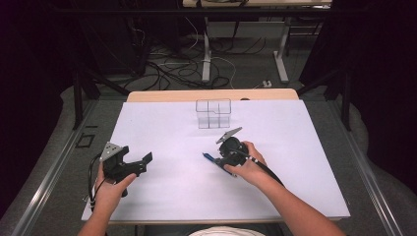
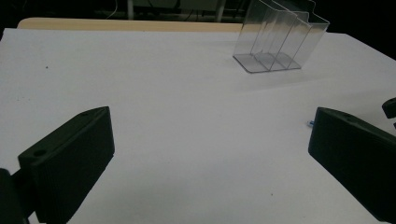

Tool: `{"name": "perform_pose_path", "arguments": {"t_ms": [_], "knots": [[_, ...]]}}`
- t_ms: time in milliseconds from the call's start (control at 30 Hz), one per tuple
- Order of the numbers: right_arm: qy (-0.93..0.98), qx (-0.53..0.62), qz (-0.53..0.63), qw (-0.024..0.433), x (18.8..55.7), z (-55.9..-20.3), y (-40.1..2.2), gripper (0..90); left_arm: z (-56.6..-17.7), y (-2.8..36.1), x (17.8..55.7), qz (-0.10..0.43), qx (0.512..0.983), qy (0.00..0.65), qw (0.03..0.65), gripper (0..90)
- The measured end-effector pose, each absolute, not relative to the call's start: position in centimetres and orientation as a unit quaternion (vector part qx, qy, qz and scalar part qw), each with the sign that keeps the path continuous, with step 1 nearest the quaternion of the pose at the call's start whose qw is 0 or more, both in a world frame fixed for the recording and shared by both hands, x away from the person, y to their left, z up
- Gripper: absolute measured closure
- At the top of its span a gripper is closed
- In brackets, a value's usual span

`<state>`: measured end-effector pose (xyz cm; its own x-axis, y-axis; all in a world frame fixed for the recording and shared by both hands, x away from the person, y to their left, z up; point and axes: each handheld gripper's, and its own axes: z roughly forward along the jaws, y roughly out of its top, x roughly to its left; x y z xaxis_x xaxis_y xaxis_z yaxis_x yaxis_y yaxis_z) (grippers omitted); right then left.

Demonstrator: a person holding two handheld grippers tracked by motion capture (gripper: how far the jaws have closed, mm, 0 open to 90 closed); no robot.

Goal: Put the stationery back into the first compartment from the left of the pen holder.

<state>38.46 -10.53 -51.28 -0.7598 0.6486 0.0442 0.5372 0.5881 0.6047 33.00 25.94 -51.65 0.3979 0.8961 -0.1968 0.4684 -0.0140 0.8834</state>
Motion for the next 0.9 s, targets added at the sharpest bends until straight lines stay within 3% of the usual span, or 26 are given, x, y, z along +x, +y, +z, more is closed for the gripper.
{"name": "perform_pose_path", "arguments": {"t_ms": [433,900], "knots": [[0.888,0.352,0.290,0.053,39.5,-52.1,-10.2,65.1,-51.7,25.9,33.2,0.217,0.678,0.507,0.486,0.2],[0.893,0.361,0.264,0.051,39.9,-53.1,-10.1,72.6,-51.8,25.9,33.2,0.213,0.678,0.510,0.484,0.2]]}}
